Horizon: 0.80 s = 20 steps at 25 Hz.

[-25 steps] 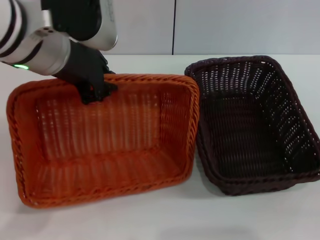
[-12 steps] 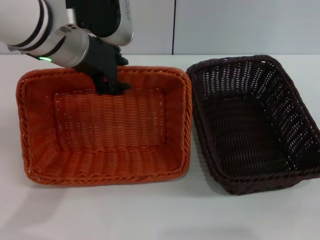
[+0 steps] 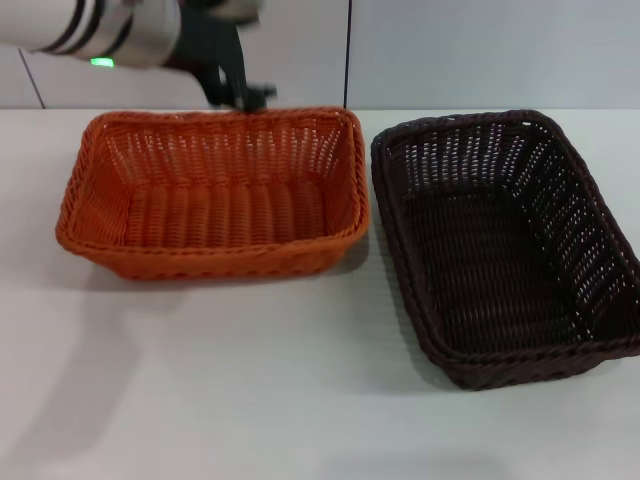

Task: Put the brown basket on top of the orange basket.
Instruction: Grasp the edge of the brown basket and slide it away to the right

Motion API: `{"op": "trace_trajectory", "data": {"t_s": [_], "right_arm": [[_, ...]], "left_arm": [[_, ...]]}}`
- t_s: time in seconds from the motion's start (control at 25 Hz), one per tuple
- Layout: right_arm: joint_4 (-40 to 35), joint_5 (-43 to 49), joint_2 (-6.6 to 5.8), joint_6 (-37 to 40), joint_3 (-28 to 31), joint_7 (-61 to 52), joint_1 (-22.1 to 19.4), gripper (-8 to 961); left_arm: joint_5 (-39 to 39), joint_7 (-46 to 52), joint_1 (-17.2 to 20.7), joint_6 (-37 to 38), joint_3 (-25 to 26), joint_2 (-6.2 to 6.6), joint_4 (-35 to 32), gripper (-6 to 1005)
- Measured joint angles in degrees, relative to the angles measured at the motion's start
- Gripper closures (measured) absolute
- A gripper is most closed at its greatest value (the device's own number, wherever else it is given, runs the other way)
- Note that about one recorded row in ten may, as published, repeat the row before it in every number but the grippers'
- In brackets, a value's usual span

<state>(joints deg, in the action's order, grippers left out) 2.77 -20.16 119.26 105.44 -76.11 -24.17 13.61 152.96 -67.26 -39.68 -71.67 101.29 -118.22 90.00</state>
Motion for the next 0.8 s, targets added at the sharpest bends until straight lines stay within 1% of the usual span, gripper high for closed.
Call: {"op": "trace_trajectory", "data": {"t_s": [0.04,0.24,0.28,0.32,0.36,0.4,0.44,0.48,0.52,0.56,0.6,0.68,0.72,0.76,0.8], "right_arm": [[0.01,0.00,0.00,0.00,0.00,0.00,-0.02,213],[0.12,0.00,0.10,-0.14,0.00,0.00,-0.07,214],[0.13,0.00,0.12,-0.22,0.00,0.00,-0.08,214],[0.17,0.00,0.14,-0.30,-0.01,0.00,-0.07,214],[0.21,0.00,0.16,-0.34,0.00,0.00,-0.07,214],[0.29,0.00,0.19,-0.37,0.00,0.15,-0.04,214],[0.30,0.00,0.22,-0.38,-0.01,0.26,-0.01,214],[0.30,0.00,0.23,-0.38,-0.05,0.32,0.01,214],[0.26,0.00,0.25,-0.39,-0.09,0.36,0.05,214],[0.19,0.01,0.26,-0.40,-0.19,0.37,0.15,214],[0.08,0.01,0.27,-0.40,-0.27,0.38,0.26,214],[-0.17,0.06,0.31,-0.39,-0.47,0.41,0.71,214],[-0.33,0.32,0.34,-0.16,-0.53,0.41,1.01,214],[-0.60,0.81,0.35,0.15,-0.57,0.42,1.25,214],[-1.10,1.68,0.35,0.54,-0.60,0.41,1.46,214]], "left_arm": [[0.19,1.28,0.97,3.46,-0.24,-0.05,0.56,329],[0.19,1.28,0.97,3.46,-0.24,-0.05,0.56,236],[4.96,12.46,10.73,31.62,-6.56,-0.24,2.56,217],[5.47,21.65,20.40,58.46,-12.24,-0.26,-0.99,217],[4.74,24.70,23.11,67.92,-14.00,-0.24,-3.35,218],[3.48,29.51,26.38,80.86,-16.55,-0.18,-7.55,218],[2.82,32.57,27.86,87.79,-17.74,-0.15,-10.55,219],[2.12,36.56,29.55,96.95,-19.10,-0.11,-14.10,219],[1.74,40.33,30.40,104.92,-19.95,-0.09,-18.05,219],[1.74,40.33,30.40,104.92,-19.95,-0.09,-18.05,220],[1.57,50.48,31.54,123.42,-20.86,-0.08,-28.30,220],[1.62,56.71,31.57,132.16,-20.63,-0.05,-36.12,221],[1.62,56.71,31.57,132.16,-20.63,-0.05,-36.12,221],[1.61,59.55,31.35,135.54,-20.38,0.00,-40.70,222],[1.61,62.94,30.33,139.47,-19.72,0.04,-49.03,222]]}}
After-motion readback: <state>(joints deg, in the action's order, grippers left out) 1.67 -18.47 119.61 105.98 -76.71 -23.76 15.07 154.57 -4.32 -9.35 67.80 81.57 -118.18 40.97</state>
